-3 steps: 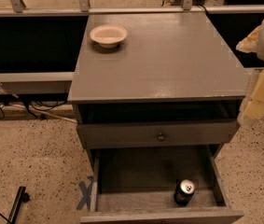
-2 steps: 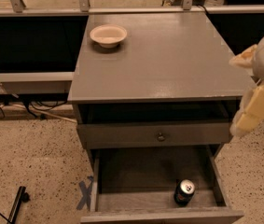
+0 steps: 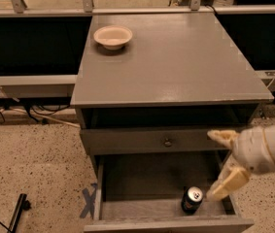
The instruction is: Pick pepsi can from middle drawer and place on counter
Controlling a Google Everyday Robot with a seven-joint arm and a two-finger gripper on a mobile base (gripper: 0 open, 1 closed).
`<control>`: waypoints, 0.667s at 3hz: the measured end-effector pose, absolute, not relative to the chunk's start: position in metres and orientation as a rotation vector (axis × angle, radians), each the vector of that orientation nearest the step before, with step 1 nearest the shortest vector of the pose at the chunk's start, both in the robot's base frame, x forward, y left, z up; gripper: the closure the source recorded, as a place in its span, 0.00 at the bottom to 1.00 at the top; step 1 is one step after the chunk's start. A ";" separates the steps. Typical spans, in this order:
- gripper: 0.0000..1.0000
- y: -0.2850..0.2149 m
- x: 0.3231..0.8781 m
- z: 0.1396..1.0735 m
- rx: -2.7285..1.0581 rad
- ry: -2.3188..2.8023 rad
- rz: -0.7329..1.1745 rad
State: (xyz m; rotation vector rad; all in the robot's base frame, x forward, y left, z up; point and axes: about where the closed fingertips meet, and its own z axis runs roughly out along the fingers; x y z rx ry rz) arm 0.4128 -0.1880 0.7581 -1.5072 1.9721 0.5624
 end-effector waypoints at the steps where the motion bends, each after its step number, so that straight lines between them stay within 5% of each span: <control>1: 0.00 -0.219 0.407 0.677 -1.237 1.962 0.627; 2: 0.00 -0.263 0.412 0.642 -1.000 1.949 0.577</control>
Offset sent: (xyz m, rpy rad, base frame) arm -0.0003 -0.1500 -0.1532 0.3758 -0.1731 -0.5874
